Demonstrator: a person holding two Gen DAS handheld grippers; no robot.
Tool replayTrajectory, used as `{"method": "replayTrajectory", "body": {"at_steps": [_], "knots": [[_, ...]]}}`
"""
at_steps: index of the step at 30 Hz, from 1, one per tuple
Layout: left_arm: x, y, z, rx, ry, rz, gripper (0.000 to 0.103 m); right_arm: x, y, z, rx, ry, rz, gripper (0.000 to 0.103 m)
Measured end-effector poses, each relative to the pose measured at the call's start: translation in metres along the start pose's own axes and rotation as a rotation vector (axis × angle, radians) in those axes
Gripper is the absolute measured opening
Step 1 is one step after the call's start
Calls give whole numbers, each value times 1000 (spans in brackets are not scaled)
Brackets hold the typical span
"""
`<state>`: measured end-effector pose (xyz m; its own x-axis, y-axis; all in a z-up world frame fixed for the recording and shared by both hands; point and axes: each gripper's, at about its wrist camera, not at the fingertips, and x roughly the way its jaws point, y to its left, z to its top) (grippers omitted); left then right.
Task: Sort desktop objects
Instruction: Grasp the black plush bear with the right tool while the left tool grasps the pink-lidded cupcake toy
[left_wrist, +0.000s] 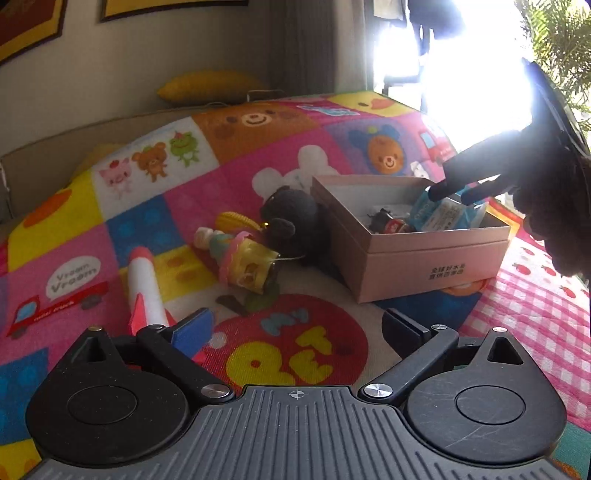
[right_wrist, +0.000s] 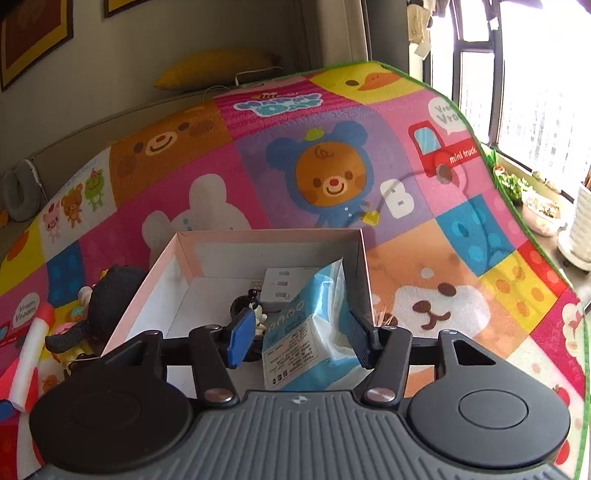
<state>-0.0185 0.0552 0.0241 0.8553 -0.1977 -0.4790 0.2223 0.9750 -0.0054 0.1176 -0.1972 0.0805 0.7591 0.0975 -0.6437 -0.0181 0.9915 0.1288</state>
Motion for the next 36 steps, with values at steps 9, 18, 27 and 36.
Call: {"method": "replayTrajectory", "body": {"at_steps": [9,18,27,36], "knots": [[-10,18,-14,-45,-10,42,103,4,18,-7,78,35,50,54],[-5,27,-17,-125,10,66,103,7,136,7,-244,-7,185,60],[-12,36,-21,-195,-33,88,103,111,197,38,-302,192,49,67],[-26,35,-24,-183,-96,26,103,37,202,-26,-509,216,186,57]]}}
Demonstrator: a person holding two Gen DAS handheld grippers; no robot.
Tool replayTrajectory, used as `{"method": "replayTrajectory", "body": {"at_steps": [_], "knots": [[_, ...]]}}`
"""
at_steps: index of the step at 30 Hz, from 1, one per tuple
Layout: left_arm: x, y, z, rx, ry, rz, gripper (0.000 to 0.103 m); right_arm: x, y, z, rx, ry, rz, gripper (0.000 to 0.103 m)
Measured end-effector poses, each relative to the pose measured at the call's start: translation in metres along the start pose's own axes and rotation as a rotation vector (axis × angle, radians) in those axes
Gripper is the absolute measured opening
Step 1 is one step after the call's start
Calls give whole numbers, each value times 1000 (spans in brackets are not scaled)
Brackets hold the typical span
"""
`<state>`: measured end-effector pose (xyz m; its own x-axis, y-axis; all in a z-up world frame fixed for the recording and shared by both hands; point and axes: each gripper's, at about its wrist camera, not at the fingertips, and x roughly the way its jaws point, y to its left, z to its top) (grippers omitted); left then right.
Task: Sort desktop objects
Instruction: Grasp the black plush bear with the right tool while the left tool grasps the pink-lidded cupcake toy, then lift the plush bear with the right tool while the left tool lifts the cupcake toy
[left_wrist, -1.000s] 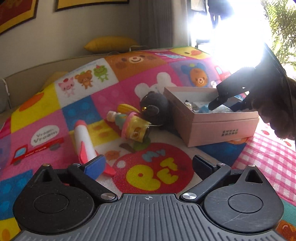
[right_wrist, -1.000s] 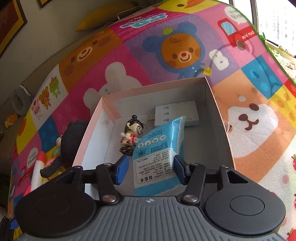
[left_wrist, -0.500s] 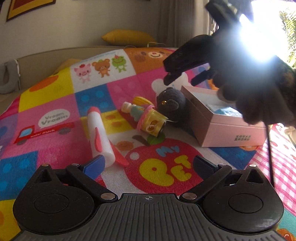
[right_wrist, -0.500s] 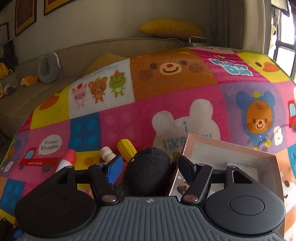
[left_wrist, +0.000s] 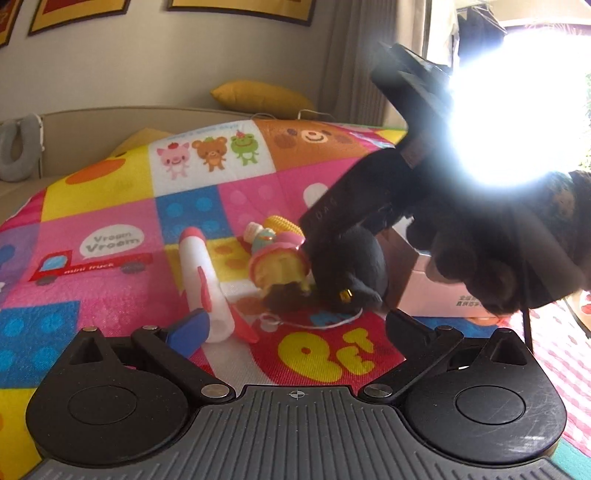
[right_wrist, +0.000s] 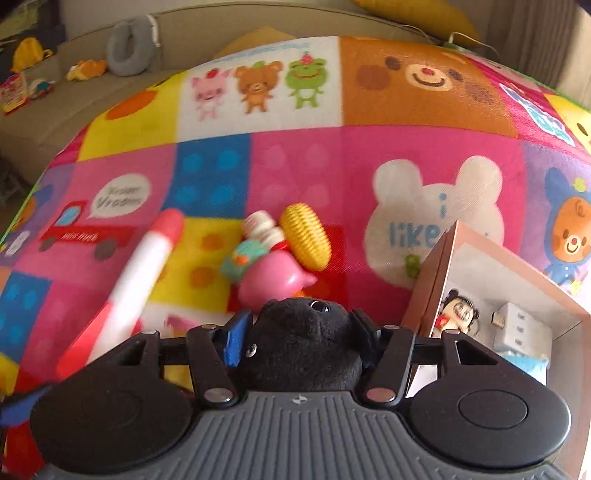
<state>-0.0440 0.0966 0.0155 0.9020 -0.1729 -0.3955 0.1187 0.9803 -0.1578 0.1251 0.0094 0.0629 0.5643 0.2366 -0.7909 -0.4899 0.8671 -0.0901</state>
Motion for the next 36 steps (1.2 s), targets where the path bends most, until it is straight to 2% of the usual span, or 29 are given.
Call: {"method": "replayTrajectory", "body": {"at_steps": [3,5,8,11,14,15,17,21,22,23,24,26,29,31,32,36], "knots": [[-11,-3,-2,47,18,-48,103,-31,13,-33,-62,-9,59,57],[-18,-2,-5,67,34,-72,103,-51,9,-54,-31,4,120,57],[-25,2,-8,67,54,-85,103,-80,0,-90,19,-37,142,57],[-21,6,-5,45,63,-44,103,-111,-20,-127,77,-134,118,57],[-11,5,9,39,60,-7,103,-133,-37,-152,120,-219,40,58],[-5,3,17,48,50,7,103,-139,-43,-159,146,-241,8,60],[7,-3,33,79,47,39,103,-147,-57,-171,208,-285,-42,70],[47,-13,63,172,116,138,102,-152,-84,-197,348,-370,-89,78],[59,-15,65,204,143,176,101,-151,-91,-206,391,-384,-83,82],[67,-16,66,225,163,199,93,-149,-96,-213,426,-391,-78,85],[79,-14,64,251,200,224,80,-147,-101,-220,461,-393,-74,85],[95,-9,61,263,260,261,69,-142,-107,-233,502,-388,-83,85],[103,-2,53,270,291,299,69,-143,-110,-250,509,-414,-125,88],[102,-4,49,306,288,312,68,-144,-114,-258,528,-428,-113,91],[101,-6,49,315,288,310,62,-144,-117,-262,542,-431,-104,93],[88,-25,53,337,296,248,61,-142,-123,-273,599,-437,-116,97]]}}
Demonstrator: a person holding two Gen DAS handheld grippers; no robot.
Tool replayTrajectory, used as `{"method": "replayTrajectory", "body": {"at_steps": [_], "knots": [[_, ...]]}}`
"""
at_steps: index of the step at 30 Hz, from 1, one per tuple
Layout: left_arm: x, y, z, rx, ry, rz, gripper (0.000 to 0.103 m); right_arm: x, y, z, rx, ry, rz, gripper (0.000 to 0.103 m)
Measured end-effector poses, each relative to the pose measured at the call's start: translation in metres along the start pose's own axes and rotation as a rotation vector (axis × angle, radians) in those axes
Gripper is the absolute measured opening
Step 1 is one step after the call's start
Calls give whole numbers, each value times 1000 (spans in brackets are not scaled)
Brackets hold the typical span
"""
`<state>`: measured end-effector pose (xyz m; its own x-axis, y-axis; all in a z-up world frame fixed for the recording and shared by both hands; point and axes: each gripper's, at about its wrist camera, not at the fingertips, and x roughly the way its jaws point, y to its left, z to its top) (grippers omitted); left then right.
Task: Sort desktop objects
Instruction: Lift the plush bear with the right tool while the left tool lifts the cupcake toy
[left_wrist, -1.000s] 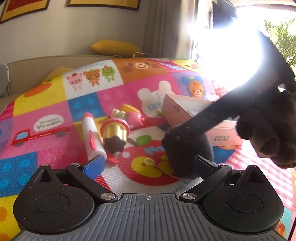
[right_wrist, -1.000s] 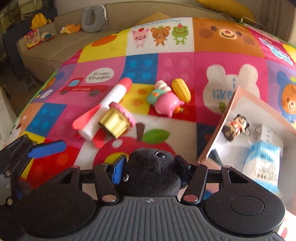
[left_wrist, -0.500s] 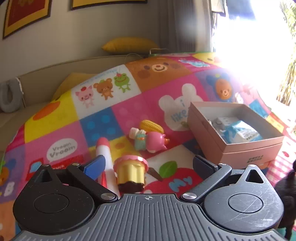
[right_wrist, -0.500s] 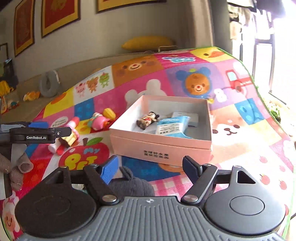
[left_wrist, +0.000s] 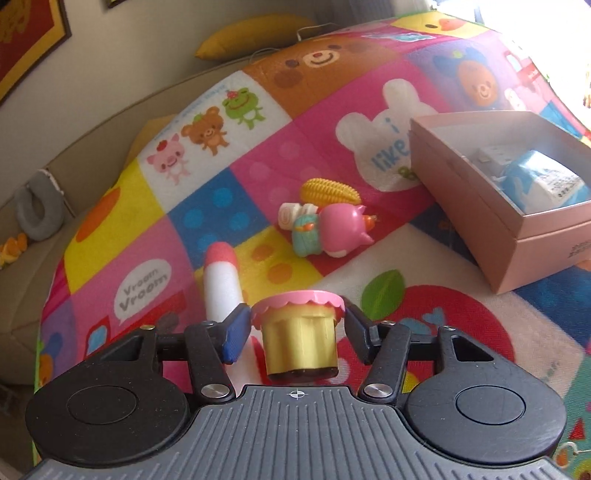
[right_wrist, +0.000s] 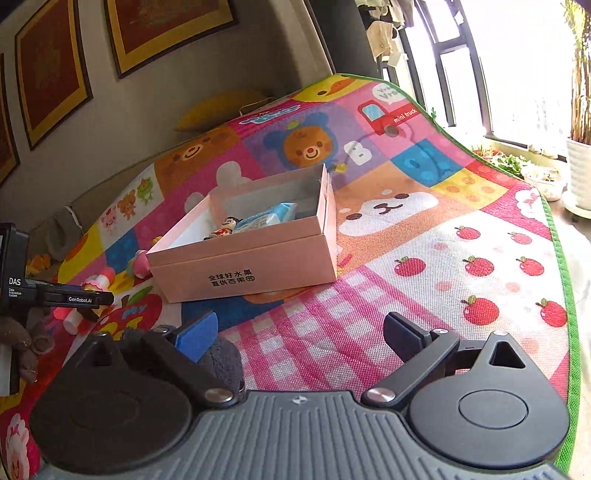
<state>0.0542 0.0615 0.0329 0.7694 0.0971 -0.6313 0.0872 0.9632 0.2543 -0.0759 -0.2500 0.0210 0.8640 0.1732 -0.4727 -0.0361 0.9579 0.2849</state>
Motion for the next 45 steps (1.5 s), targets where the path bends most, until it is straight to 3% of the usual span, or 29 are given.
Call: {"method": "replayTrajectory", "body": {"at_steps": [8,12,16,23,26,30,36,39,42,45], "knots": [[-63,-51,4,76,-167,-86,61,-4,-7,-2,44,-20,-21,101],[-79,-73,-16,53,-214,-129,61,-6,-7,-4,44,-17,-37,103],[-89,-83,-41,49,-248,-123,61,-6,-8,-4,48,-10,-48,103],[-97,-79,-82,29,-184,-214,62,2,-6,-5,45,28,-60,103],[-97,-76,-89,13,-170,-255,71,8,-8,-4,52,63,-70,103],[-97,-73,-89,-4,-196,-236,91,20,-9,-3,60,130,-93,103],[-86,-64,-85,-37,-162,-191,99,20,-7,-3,58,146,-96,103],[-79,-56,-86,-94,-125,-178,101,23,0,-2,-15,180,-109,103],[-73,-48,-87,-162,-95,-169,102,15,11,1,-138,232,10,103],[-71,-41,-88,-211,-85,-183,102,-15,35,-2,-281,150,111,103]]}}
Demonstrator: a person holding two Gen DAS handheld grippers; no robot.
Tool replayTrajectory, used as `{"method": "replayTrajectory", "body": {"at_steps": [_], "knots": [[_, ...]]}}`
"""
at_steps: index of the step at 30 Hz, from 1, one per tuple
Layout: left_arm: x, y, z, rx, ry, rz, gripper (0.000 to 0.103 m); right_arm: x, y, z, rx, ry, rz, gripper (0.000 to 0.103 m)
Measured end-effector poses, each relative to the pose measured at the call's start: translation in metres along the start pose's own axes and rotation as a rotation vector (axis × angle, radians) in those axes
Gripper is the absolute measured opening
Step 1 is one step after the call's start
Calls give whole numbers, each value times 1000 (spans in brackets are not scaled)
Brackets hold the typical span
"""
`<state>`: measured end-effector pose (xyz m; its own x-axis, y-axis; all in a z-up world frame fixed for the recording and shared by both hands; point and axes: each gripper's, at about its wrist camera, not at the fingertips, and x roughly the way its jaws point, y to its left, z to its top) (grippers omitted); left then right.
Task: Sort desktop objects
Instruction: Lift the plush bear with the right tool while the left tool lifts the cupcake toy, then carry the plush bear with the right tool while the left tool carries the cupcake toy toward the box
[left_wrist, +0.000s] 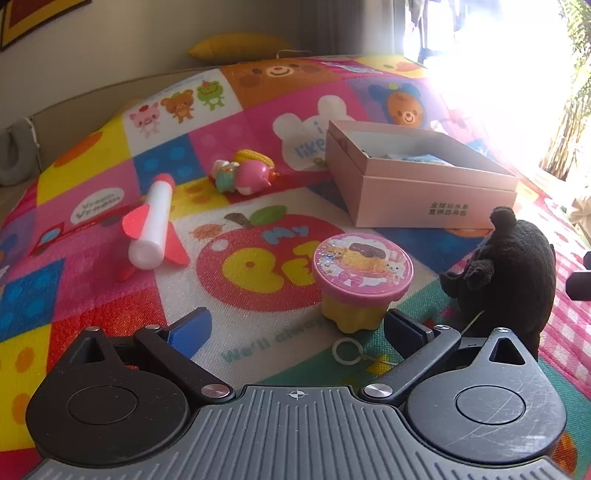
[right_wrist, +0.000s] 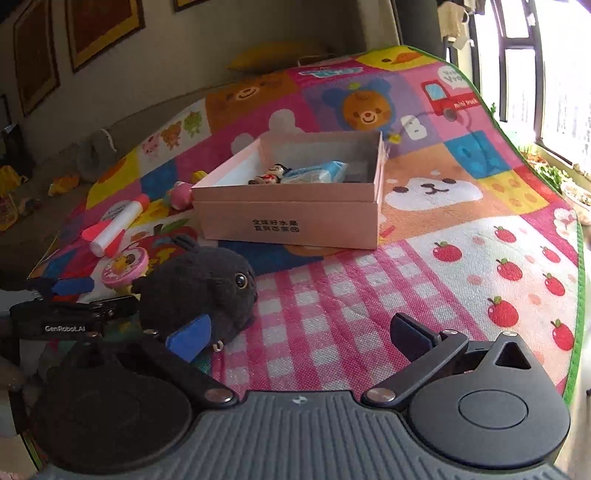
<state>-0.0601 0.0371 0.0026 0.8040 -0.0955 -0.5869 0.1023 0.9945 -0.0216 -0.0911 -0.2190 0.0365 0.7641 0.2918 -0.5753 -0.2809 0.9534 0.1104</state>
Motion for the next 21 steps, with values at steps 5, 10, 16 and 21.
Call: {"method": "replayTrajectory", "body": {"at_steps": [5,10,16,21], "knots": [[1,4,0,-28,5,-18,103,2,53,-6,-303,9,74,103],[1,5,1,-43,5,-27,103,33,68,-1,-316,46,71,100],[0,7,0,-60,-2,-38,103,34,51,22,-152,97,110,79],[0,7,0,-61,-3,-39,103,15,43,38,-86,-1,98,79]]}}
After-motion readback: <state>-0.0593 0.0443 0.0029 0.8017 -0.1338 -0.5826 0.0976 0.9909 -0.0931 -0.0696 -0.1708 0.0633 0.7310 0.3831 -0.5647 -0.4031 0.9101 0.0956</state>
